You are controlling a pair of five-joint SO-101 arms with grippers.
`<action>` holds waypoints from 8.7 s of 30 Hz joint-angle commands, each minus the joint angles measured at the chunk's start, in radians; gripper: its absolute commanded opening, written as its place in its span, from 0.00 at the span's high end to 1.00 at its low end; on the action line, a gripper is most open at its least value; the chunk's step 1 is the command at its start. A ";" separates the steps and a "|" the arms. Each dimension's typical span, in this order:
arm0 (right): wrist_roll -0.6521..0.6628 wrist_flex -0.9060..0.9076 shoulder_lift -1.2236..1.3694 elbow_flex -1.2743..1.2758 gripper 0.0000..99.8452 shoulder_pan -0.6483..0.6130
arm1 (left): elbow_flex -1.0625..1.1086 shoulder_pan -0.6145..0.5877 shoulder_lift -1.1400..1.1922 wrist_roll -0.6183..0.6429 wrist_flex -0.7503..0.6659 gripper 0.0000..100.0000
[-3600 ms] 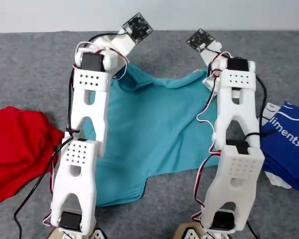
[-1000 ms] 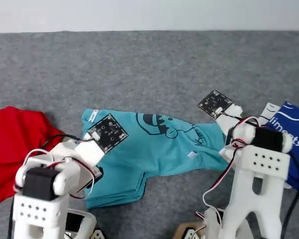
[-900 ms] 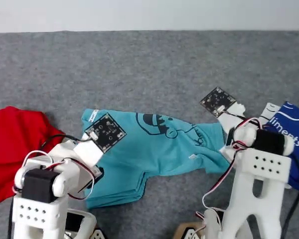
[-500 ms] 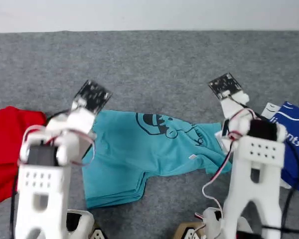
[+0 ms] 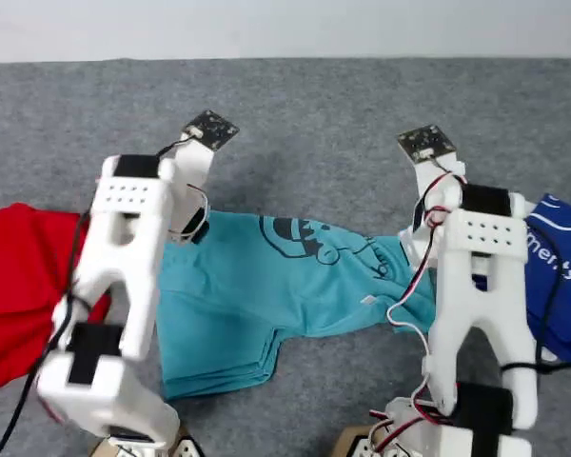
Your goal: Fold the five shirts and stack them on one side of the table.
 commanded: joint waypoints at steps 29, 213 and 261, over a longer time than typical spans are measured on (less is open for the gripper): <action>-0.097 -0.127 0.203 -0.077 0.79 -0.096 | -0.926 -0.124 0.867 0.011 0.368 0.99; -0.084 0.200 1.006 -1.327 0.99 -0.110 | -0.923 -0.115 0.867 0.008 0.370 0.99; 0.081 0.437 0.677 -0.841 0.95 0.031 | -0.730 -0.044 0.414 0.114 0.371 0.90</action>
